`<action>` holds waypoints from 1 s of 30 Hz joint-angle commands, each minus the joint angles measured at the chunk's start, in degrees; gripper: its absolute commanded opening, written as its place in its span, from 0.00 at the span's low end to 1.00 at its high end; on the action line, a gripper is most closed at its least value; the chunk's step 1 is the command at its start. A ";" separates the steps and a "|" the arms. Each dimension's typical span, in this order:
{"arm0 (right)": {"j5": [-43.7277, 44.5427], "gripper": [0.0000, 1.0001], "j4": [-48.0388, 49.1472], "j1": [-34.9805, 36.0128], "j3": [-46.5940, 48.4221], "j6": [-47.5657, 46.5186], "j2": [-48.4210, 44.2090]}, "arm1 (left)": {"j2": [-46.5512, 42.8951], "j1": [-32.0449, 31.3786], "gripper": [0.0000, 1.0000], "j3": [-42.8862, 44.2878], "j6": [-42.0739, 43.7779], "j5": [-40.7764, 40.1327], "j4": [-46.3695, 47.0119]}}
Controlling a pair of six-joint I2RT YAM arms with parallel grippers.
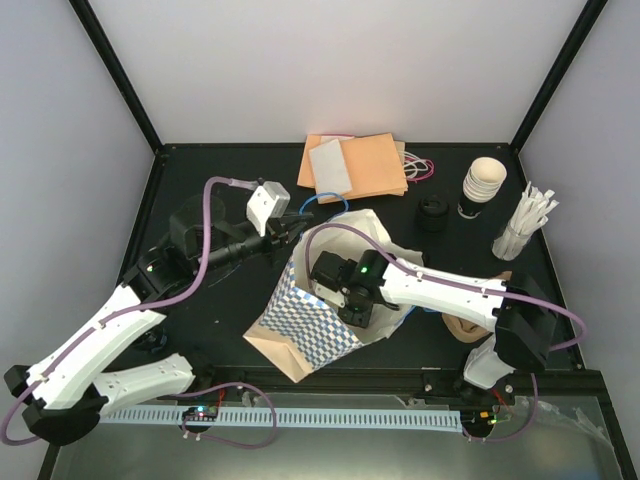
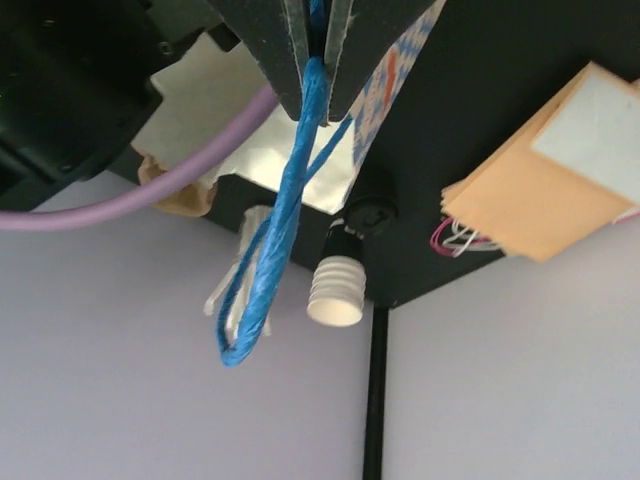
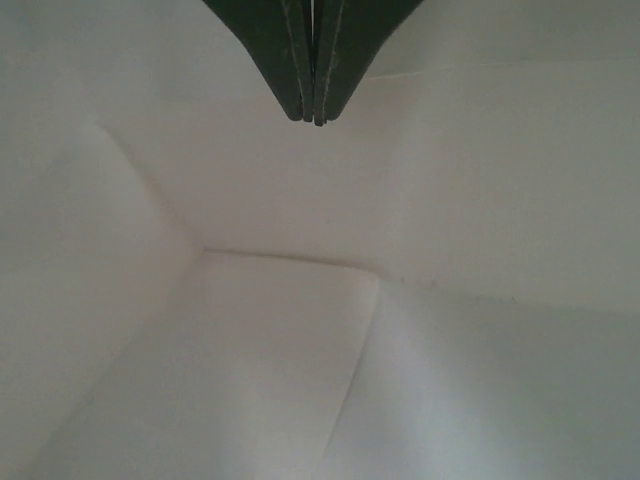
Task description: Pack the takeout coffee
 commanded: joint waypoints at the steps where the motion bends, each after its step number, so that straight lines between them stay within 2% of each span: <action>1: -2.72 0.06 -5.60 -0.53 2.55 0.96 1.28 | 1.20 0.35 0.03 2.70 -2.71 -6.11 -3.74; 14: -0.68 0.07 -4.39 -1.08 4.26 0.90 3.12 | 2.26 2.07 0.10 2.81 -3.28 -3.26 -5.90; 17: -0.72 0.09 -3.26 -1.08 5.02 0.52 4.07 | 1.55 2.07 0.25 2.81 -1.50 -0.65 -5.77; 20: -1.24 0.12 -2.44 -1.08 5.59 -0.11 5.24 | 0.42 2.08 0.46 2.83 -1.39 -0.39 -6.31; 23: -1.24 0.14 -1.62 -1.21 6.09 -0.43 6.30 | -0.26 2.08 0.79 3.20 -1.96 -1.20 -8.94; 24: -1.26 0.15 -1.32 -1.18 6.27 -0.43 6.57 | -0.38 2.08 0.94 3.50 -2.34 -2.09 -10.29; 25: -1.19 0.16 -1.00 -1.25 6.39 -0.48 6.81 | -0.45 2.08 0.98 4.15 -2.89 -2.91 -12.10; 30: -0.84 0.17 -0.01 -1.26 7.02 -0.78 7.24 | 0.17 2.08 0.99 10.86 -5.61 -4.63 -24.68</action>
